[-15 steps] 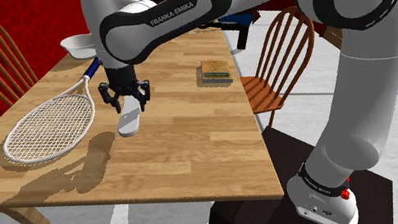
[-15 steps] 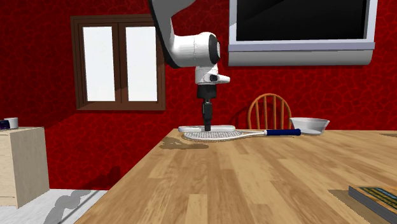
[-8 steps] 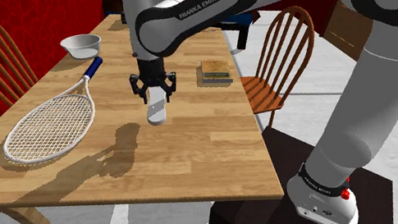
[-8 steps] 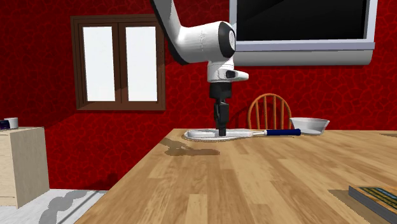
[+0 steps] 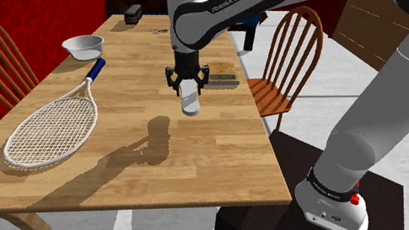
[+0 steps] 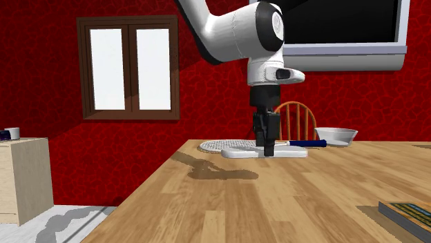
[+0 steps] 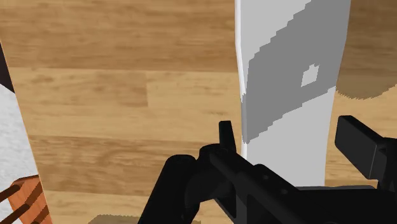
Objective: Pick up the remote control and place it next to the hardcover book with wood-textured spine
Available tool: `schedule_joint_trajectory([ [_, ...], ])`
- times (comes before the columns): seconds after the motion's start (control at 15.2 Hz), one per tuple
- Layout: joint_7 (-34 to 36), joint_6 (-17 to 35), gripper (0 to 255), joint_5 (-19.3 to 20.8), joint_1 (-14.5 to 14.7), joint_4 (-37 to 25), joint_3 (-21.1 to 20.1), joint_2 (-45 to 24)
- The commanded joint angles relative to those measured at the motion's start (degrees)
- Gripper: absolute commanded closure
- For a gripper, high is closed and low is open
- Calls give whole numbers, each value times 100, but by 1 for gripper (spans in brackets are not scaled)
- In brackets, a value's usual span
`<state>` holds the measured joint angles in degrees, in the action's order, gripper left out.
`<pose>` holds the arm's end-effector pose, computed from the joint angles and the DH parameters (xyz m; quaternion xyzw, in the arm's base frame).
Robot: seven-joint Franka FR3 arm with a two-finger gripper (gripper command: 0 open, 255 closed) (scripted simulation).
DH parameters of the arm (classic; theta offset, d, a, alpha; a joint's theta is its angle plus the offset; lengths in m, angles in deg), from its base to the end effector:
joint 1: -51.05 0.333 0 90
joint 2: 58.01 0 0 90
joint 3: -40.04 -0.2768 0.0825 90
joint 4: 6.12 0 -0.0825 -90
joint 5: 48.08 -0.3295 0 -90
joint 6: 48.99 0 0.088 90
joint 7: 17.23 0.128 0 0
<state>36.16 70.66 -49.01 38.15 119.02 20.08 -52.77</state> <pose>0.4676 0.0602 0.3924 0.9174 -0.3978 0.0001 0.0098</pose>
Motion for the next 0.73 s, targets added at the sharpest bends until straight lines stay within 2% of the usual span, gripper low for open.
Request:
schedule_joint_trajectory([
  [0.0,-334,25,255,-62,-122,234,167,221],
  [0.59,-1735,89,255,-55,-669,931,1009,863],
  [0.66,-1729,170,255,-51,-667,981,1008,831],
])
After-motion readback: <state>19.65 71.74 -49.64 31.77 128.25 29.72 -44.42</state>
